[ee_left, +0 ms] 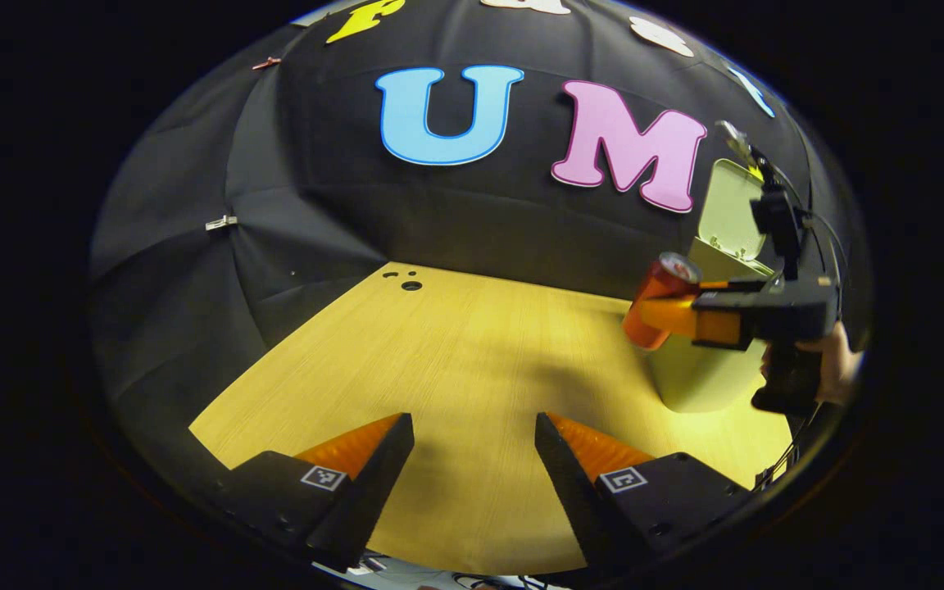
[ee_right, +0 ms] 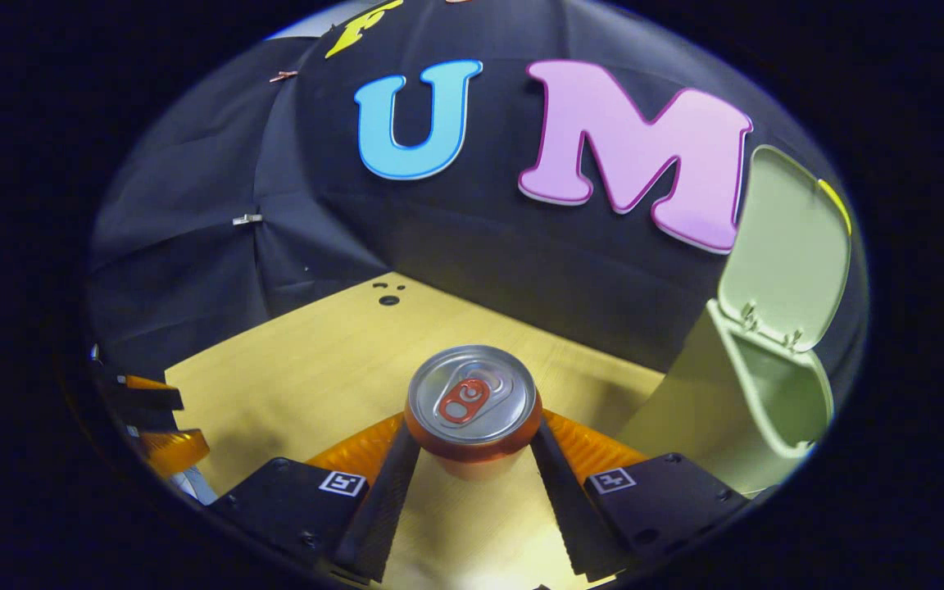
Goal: Press the lid of the desktop garbage bin to open it, pick up the crumpled paper on the desktop and throw it into the bin, then pick up the pop can on the desktop and drop it into the bin, and finally close the garbage bin lid.
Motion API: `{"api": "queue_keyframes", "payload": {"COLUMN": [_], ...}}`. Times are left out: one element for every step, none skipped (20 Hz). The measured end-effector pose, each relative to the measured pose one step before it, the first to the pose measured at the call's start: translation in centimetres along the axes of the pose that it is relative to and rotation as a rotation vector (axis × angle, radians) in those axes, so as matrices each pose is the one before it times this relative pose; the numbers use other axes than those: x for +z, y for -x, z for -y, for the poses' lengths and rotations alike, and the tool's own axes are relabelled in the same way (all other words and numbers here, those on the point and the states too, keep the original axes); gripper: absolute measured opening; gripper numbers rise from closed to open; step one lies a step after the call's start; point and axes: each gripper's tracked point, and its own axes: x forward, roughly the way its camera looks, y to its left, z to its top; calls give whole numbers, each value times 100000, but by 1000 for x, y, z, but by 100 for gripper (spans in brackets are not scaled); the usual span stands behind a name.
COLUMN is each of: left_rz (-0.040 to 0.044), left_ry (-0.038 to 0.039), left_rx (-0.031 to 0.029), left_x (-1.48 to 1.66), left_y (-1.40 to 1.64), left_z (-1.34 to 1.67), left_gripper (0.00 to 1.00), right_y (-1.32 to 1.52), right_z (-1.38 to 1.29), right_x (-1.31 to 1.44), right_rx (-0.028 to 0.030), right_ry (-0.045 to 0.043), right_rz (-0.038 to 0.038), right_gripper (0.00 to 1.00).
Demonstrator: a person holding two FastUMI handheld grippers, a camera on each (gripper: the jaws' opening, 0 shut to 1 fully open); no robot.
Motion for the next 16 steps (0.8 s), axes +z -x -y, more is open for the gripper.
{"api": "queue_keyframes", "payload": {"left_rz": [858, 1036, 513, 180, 623, 999, 878, 494, 483, 306, 309, 296, 192, -61, -86, 396], "left_ry": [-243, 744, 917, 589, 248, 29, -198, -775, -1021, -876, -275, 299, 569, 229, -259, -733], "left_rx": [-576, -1476, -1262, -770, -672, -810, -856, -740, -416, -334, -168, -293, -376, -274, 239, 1098], "left_x": [83, 192, 93, 45, 2, 244, 145, 67, 13, 85, 106, 183, 96, 125, 8, 154], "left_y": [368, 333, 123, 246, 240, 268, 199, 237, 38, 153, 187, 85, 42, 0, -134, -17], "left_z": [32, 284, 323, 118, 23, 145, 164, 105, -65, 86, 23, 8, 179, 140, -9, -51], "left_gripper": [96, 96, 96, 96, 96, 96, 96, 96, 96, 96, 96, 96, 96, 96, 96, 96], "right_y": [934, 1109, 693, 782, 836, 656, 838, 606, 505, 505, 375, 498, 343, 447, 238, -21], "right_z": [254, 271, 414, 489, 494, 383, 667, 867, 894, 1179, 1219, 1192, 1183, 1041, 863, 1168], "right_x": [1348, 1491, 1248, 1301, 1204, 760, 981, 844, 704, 661, 705, 734, 548, 447, 284, 209], "right_rx": [-915, -1258, -974, -1285, -964, -652, -1498, -1960, -2232, -2759, -2619, -2469, -2078, -1419, -1228, -1325], "right_ry": [-264, -147, -348, -512, -921, -781, -1027, -1104, -542, 195, 765, 681, -160, -1179, -1154, -362], "right_rz": [2086, 2129, 2181, 1856, 1378, 842, 1168, 1145, 1059, 1397, 1592, 1353, 900, 790, 809, 701], "right_gripper": [83, 83, 83, 83, 83, 83, 83, 83, 83, 83, 82, 83, 83, 82, 83, 83]}}
